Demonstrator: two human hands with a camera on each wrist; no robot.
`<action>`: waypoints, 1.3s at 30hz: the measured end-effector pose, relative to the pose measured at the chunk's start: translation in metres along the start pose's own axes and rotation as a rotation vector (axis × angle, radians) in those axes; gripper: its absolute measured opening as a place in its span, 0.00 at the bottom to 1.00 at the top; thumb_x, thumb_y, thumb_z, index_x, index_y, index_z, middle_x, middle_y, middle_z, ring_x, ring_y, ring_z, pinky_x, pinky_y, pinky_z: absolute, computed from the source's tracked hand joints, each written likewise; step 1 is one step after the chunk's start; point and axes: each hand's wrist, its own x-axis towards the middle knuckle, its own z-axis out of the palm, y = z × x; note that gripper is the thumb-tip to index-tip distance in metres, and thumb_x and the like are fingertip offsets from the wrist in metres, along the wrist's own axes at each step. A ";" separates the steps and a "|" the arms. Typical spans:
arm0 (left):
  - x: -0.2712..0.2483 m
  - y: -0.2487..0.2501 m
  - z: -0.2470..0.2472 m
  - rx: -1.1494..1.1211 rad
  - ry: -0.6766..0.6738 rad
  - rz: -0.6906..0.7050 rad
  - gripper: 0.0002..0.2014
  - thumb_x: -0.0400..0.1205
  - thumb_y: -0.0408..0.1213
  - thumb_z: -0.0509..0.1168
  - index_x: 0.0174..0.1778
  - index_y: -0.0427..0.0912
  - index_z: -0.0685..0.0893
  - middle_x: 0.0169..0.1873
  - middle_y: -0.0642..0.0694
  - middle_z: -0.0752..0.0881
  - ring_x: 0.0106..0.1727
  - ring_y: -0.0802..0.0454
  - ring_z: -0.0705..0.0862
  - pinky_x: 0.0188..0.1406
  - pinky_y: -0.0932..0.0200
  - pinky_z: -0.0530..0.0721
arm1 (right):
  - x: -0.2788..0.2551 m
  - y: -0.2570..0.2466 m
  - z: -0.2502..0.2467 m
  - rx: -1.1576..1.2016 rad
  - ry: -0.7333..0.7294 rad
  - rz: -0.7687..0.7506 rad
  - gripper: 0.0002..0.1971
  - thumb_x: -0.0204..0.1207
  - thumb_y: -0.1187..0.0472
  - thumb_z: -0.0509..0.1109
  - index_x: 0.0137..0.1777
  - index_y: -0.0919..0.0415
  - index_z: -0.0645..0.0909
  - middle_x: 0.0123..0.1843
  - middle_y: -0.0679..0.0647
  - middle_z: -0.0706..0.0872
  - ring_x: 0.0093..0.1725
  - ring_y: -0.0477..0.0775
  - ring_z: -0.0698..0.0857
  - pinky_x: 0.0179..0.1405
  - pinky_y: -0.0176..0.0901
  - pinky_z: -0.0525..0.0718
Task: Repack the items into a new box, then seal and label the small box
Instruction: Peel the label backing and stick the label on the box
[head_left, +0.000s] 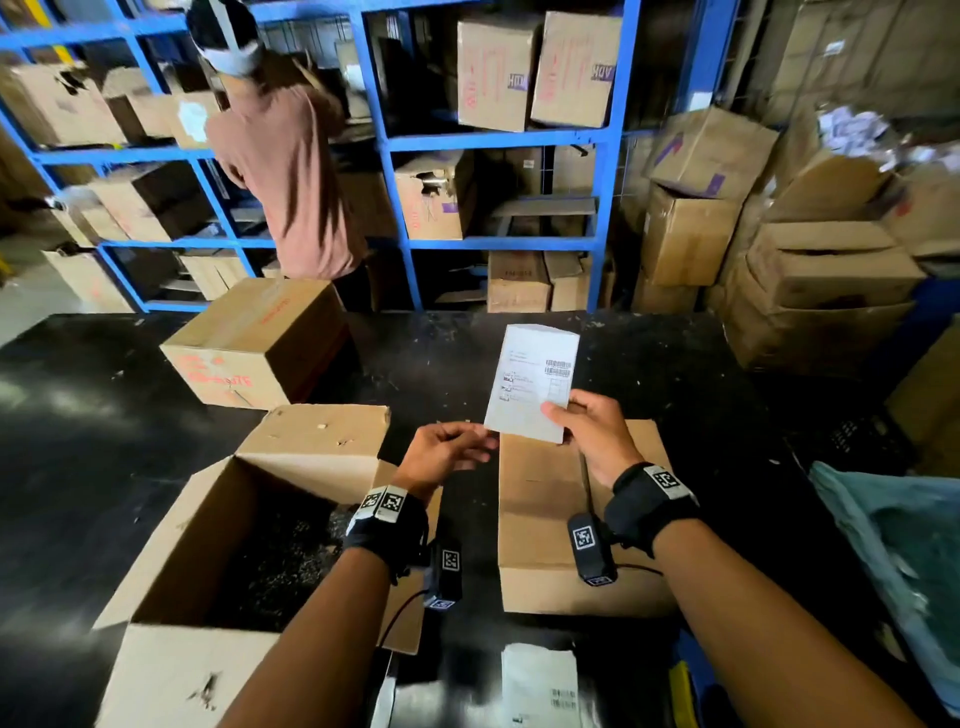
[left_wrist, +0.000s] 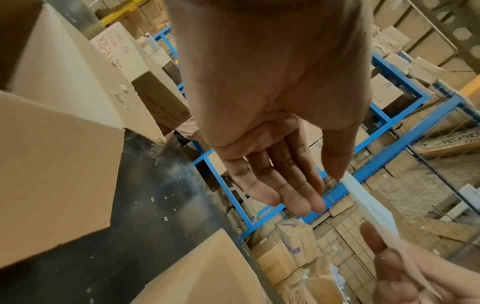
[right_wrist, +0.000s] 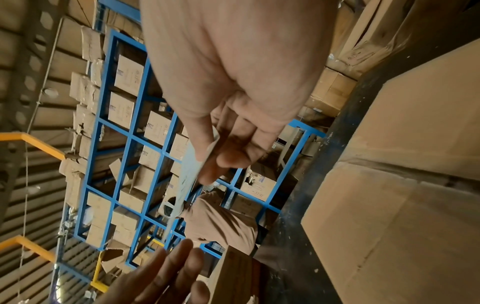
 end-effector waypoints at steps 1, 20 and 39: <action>0.002 0.002 -0.005 -0.007 -0.011 0.006 0.09 0.83 0.35 0.69 0.54 0.34 0.90 0.48 0.36 0.92 0.42 0.48 0.90 0.42 0.60 0.86 | 0.002 -0.003 0.004 0.022 0.006 -0.010 0.15 0.83 0.66 0.72 0.68 0.57 0.86 0.62 0.46 0.92 0.58 0.43 0.92 0.51 0.40 0.91; 0.018 0.003 -0.049 -0.039 -0.005 0.128 0.05 0.82 0.34 0.70 0.49 0.37 0.90 0.45 0.36 0.92 0.42 0.47 0.88 0.44 0.58 0.85 | 0.019 -0.010 0.044 -0.030 0.031 -0.047 0.15 0.83 0.67 0.72 0.67 0.55 0.86 0.62 0.47 0.91 0.58 0.43 0.92 0.51 0.40 0.91; 0.013 0.003 -0.052 -0.024 0.002 0.186 0.06 0.83 0.24 0.65 0.50 0.26 0.87 0.39 0.38 0.91 0.38 0.53 0.90 0.38 0.66 0.86 | 0.016 -0.001 0.048 -0.053 0.026 -0.032 0.14 0.83 0.67 0.72 0.66 0.55 0.86 0.58 0.41 0.92 0.54 0.39 0.92 0.45 0.37 0.90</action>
